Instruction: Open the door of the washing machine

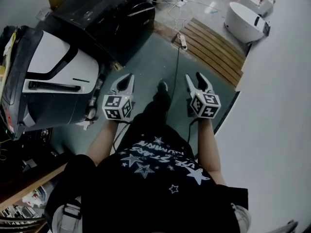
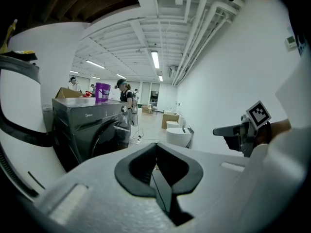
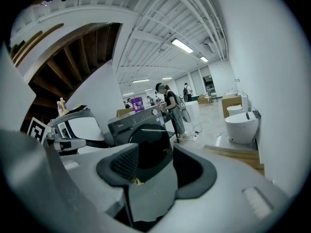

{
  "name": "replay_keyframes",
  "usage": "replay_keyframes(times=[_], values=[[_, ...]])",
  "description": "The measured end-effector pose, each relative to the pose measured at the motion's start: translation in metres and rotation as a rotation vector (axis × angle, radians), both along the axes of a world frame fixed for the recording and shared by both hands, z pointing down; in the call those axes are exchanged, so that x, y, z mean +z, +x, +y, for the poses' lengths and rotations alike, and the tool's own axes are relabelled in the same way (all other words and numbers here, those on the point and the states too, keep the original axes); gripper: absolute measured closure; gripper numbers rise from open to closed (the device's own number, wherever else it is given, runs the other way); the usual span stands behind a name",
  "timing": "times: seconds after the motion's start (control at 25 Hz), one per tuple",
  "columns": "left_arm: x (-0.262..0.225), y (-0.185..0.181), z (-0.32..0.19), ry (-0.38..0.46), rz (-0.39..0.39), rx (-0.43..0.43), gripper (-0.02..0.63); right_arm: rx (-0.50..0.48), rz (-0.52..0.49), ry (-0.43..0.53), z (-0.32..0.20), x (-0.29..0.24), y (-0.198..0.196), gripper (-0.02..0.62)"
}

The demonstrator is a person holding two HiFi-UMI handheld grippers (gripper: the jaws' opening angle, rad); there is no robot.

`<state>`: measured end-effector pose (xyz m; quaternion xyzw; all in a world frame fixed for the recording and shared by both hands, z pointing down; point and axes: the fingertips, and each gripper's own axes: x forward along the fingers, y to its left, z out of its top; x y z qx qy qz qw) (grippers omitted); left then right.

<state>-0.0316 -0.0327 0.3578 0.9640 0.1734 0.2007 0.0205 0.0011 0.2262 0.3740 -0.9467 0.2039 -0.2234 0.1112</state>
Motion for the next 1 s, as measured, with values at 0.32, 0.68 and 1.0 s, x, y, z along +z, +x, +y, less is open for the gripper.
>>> replay_keyframes(times=[0.32, 0.68, 1.0], values=[[0.032, 0.124, 0.026, 0.008, -0.064, 0.045, 0.595, -0.022, -0.058, -0.052, 0.016, 0.017, 0.121, 0.37], [0.043, 0.268, 0.007, -0.04, -0.085, -0.033, 0.595, -0.131, -0.086, -0.136, -0.011, 0.012, 0.291, 0.371], [0.049, 0.306, -0.025, -0.06, -0.085, -0.166, 0.595, -0.275, -0.117, -0.135, -0.062, 0.027, 0.359, 0.37]])
